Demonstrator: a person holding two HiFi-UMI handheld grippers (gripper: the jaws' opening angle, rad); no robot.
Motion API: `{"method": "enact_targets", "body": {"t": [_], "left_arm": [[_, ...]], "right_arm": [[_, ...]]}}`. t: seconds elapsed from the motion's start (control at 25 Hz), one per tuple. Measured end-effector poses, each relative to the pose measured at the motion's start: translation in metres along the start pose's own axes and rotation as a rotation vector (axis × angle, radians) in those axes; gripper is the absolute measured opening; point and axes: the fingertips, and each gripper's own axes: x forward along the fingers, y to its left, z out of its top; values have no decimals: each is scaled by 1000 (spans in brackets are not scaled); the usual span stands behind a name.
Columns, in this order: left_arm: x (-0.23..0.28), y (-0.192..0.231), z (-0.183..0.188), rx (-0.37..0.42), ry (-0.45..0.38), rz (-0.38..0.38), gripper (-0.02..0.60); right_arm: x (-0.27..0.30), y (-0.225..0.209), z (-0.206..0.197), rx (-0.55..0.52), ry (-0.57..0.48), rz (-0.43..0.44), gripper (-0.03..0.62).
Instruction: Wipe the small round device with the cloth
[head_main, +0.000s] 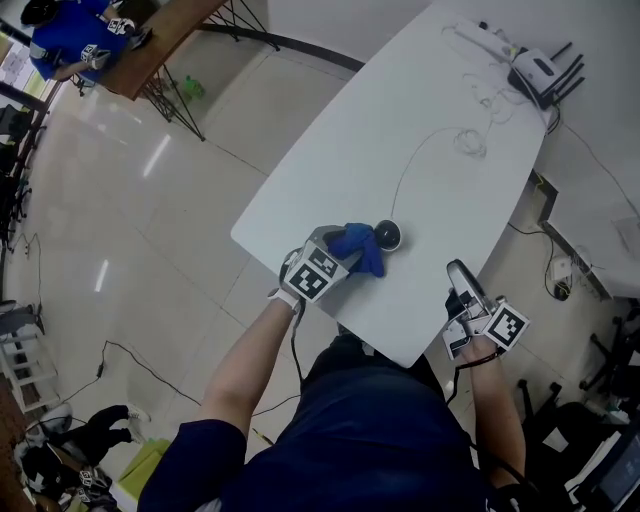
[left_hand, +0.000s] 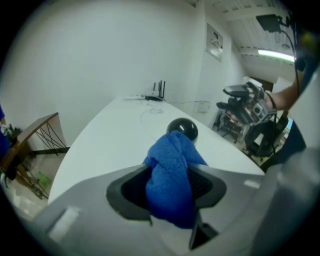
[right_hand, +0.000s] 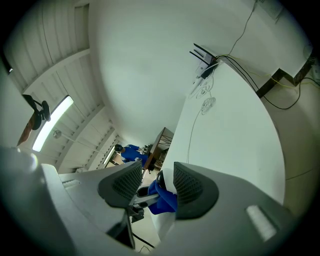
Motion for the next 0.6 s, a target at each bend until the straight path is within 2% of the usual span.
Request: {"method": "enact_targets", "body": {"t": [0.2, 0.28, 0.32, 0.4, 0.56, 0.6], "left_arm": [[30, -3, -14, 183, 226, 48, 199], [34, -2, -14, 220, 271, 70, 199], [33, -1, -14, 216, 273, 83, 199], [25, 1, -14, 149, 239, 99, 199], [-11, 7, -14, -125, 82, 65, 199], [-22, 9, -12, -171, 48, 55, 199]], "right_arm": [[-2, -4, -1, -8, -3, -9, 195], [-5, -3, -2, -8, -7, -9, 193], [-6, -2, -3, -9, -10, -7, 192], [-11, 2, -6, -12, -14, -4, 190], [-22, 3, -7, -18, -26, -6, 186], [-25, 1, -7, -11, -32, -7, 184]]}}
